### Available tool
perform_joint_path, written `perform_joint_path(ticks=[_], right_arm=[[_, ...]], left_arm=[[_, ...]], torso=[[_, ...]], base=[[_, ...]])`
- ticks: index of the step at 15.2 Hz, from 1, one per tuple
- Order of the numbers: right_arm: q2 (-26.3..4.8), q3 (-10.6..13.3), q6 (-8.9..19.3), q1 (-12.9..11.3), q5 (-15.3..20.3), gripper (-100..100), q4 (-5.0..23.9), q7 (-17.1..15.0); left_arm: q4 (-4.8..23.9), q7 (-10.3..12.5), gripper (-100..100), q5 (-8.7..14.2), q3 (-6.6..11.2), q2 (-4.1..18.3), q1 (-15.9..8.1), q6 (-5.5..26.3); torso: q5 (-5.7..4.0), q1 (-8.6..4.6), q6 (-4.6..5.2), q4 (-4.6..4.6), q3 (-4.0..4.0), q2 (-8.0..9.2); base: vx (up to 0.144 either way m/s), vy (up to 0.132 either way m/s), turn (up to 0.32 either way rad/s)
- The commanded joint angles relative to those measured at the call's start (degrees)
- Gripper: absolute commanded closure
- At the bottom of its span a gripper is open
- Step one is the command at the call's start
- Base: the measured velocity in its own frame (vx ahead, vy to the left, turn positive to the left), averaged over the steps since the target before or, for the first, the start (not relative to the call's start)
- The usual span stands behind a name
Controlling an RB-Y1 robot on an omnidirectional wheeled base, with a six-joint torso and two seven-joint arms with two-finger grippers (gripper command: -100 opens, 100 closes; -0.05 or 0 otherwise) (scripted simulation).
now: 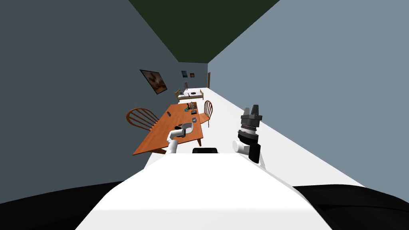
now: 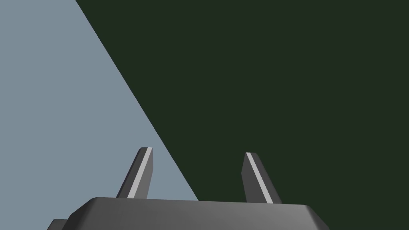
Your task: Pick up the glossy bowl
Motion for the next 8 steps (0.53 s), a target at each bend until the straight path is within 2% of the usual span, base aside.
perform_joint_path(ticks=[1, 3, 4, 7, 8], right_arm=[[0.0, 0.0, 0.0, 0.0, 0.0, 0, 0.0, 0.0], [0.0, 0.0, 0.0, 0.0, 0.0, 0, 0.0, 0.0], [0.0, 0.0, 0.0, 0.0, 0.0, 0, 0.0, 0.0], [0.0, 0.0, 0.0, 0.0, 0.0, 0, 0.0, 0.0], [0.0, 0.0, 0.0, 0.0, 0.0, 0, 0.0, 0.0]], left_arm=[[0.0, 0.0, 100, 0.0, 0.00, 0.0, 0.0, 0.0], [0.0, 0.0, 100, 0.0, 0.01, 0.0, 0.0, 0.1], [-1.8, -0.1, 100, -0.1, 0.14, 0.0, 0.1, 1.8], [-3.9, -0.3, 100, 0.0, 0.32, 0.0, 0.2, 3.8], [-2.8, -0.2, 100, 0.0, 0.28, 0.0, 0.1, 2.6]], torso=[[0.00, 0.00, 0.00, 0.00, 0.00, 0.00], [-0.01, -0.02, 0.00, 0.02, 0.03, 0.03], [-0.02, -0.03, 0.00, 0.04, 0.05, 0.05], [-0.07, -0.10, -0.01, 0.13, 0.19, 0.26], [-0.09, -0.13, -0.01, 0.15, 0.23, 0.31]], base=[[0.000, 0.000, 0.000], [0.000, 0.000, 0.000], [-0.017, -0.005, -0.009], [-0.038, -0.010, -0.007], [-0.025, -0.009, -0.001]])
